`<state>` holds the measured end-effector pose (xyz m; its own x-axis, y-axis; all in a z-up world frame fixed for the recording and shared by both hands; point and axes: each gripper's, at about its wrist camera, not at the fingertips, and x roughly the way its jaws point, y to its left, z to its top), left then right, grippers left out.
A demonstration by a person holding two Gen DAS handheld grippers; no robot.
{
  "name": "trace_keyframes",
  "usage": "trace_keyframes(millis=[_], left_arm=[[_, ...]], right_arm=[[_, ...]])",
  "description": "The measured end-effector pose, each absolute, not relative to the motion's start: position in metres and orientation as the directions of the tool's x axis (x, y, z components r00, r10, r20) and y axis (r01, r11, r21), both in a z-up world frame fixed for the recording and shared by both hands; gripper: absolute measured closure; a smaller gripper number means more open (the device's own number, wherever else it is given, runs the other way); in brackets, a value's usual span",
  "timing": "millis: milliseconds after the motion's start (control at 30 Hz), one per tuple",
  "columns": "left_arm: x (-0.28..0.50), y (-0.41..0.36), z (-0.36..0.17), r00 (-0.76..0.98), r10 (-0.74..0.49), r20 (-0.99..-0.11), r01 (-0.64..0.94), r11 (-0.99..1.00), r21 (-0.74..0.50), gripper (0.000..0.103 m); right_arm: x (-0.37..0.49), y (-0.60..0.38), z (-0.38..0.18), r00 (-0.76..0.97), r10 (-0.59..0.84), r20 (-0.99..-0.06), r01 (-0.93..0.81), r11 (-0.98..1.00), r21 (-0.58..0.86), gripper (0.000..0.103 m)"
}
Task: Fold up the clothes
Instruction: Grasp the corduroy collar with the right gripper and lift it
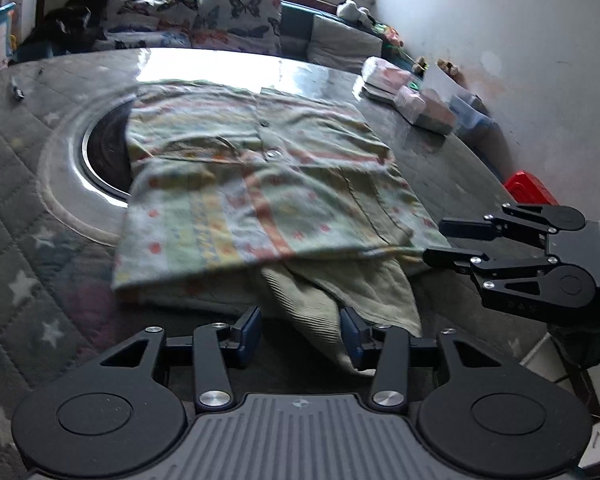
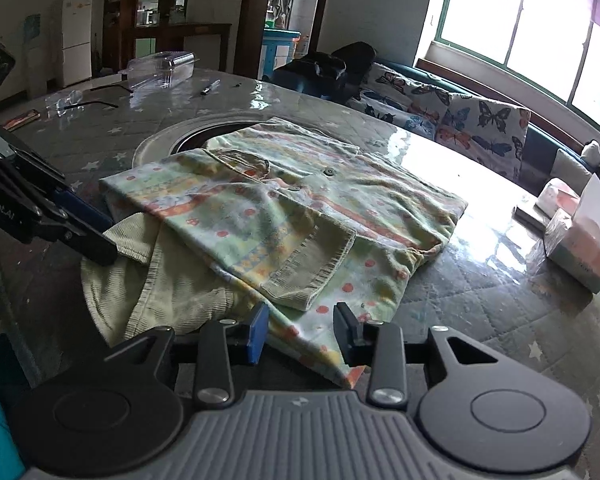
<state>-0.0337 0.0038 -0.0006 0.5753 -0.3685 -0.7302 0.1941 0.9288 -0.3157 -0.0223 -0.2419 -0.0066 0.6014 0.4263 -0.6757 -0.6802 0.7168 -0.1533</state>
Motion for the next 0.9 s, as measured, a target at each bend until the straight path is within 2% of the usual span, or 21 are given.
trace_keyframes(millis=[33,133,233,333,567,700,767,800,867,900], left_arm=[[-0.033,0.002,-0.001,0.570,-0.381,-0.728,0.201,0.924,-0.326,0.077],[-0.027,0.003,0.002,0.566,-0.406,-0.717,0.201,0.912,-0.358,0.088],[-0.020,0.006,0.015,0.591,-0.420,-0.688,0.207,0.904,-0.373,0.089],[-0.007,0.011,0.030,0.619,-0.427,-0.659,0.210,0.898,-0.386,0.089],[0.031,0.017,0.042,0.631,-0.441,-0.638,0.200,0.887,-0.416,0.090],[0.040,0.019,0.041,0.623,-0.446,-0.642,0.203,0.885,-0.418,0.090],[0.039,0.024,0.039,0.624,-0.447,-0.641,0.203,0.885,-0.419,0.089],[0.037,0.027,0.039,0.627,-0.446,-0.639,0.202,0.885,-0.419,0.088],[0.031,0.035,0.039,0.641,-0.438,-0.630,0.202,0.888,-0.412,0.083],[0.027,0.039,0.040,0.652,-0.431,-0.623,0.204,0.892,-0.403,0.073]], right_arm=[[-0.023,-0.242,-0.007,0.600,0.427,-0.676,-0.682,0.714,-0.155,0.066],[-0.026,-0.243,-0.008,0.598,0.429,-0.677,-0.690,0.706,-0.162,0.064],[-0.029,-0.243,-0.009,0.590,0.438,-0.678,-0.703,0.692,-0.165,0.062],[-0.032,-0.241,-0.010,0.579,0.455,-0.676,-0.721,0.672,-0.165,0.052],[-0.027,-0.222,-0.013,0.563,0.501,-0.658,-0.754,0.637,-0.160,0.049],[-0.010,-0.210,-0.013,0.543,0.536,-0.647,-0.758,0.644,-0.103,0.060],[0.002,-0.206,-0.013,0.521,0.559,-0.645,-0.757,0.652,-0.046,0.079],[0.007,-0.206,-0.011,0.515,0.567,-0.643,-0.751,0.660,-0.019,0.080],[0.016,-0.209,-0.008,0.513,0.579,-0.633,-0.733,0.679,0.027,0.085],[0.020,-0.211,-0.007,0.513,0.585,-0.628,-0.724,0.688,0.050,0.086]])
